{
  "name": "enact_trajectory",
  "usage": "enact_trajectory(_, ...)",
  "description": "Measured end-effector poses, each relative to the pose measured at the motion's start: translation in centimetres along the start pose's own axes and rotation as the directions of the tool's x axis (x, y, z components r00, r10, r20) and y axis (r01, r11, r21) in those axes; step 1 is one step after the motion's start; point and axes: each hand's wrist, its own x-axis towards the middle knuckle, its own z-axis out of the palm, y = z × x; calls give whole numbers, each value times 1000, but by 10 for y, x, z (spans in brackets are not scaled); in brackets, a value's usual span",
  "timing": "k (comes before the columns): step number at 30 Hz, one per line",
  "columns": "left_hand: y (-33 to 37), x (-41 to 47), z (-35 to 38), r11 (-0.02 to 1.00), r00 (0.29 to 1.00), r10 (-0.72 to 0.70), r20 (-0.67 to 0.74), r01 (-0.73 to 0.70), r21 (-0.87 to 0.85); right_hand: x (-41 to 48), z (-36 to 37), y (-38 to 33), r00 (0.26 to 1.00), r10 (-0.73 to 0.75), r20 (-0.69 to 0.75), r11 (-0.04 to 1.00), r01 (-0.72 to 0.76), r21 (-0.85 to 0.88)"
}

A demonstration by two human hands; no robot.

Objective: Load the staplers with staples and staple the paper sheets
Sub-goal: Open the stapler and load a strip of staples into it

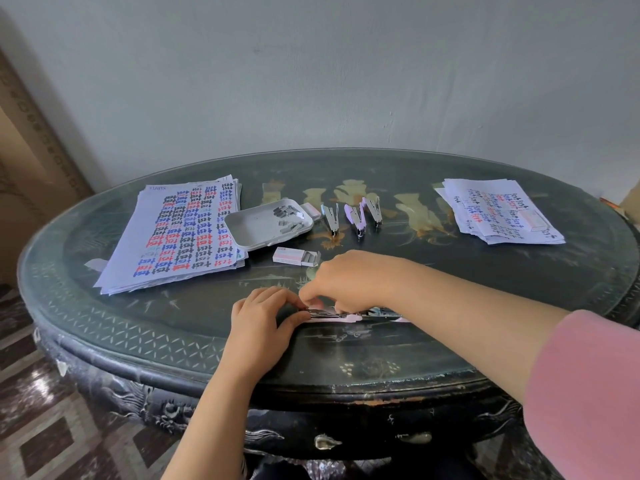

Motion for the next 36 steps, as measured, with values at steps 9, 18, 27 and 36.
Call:
enact_trajectory(9, 0, 0, 0, 1000, 1000, -4, 16, 4, -7, -8, 6, 13, 998, 58, -16, 962, -51, 270)
enact_trajectory(18, 3, -2, -1, 1000, 1000, -17, 16, 18, -18, -10, 34, 10, 837, 471, -277, 571, -50, 820)
enact_trajectory(27, 4, -3, -1, 997, 1000, -10, -8, 10, -72, 4, 43, 28, 834, 548, -63, 248, -91, 965)
enact_trajectory(36, -10, 12, -14, 989, 978, -138, -154, 143, 21, 57, 21, 56, 736, 655, -173, 405, -148, 902)
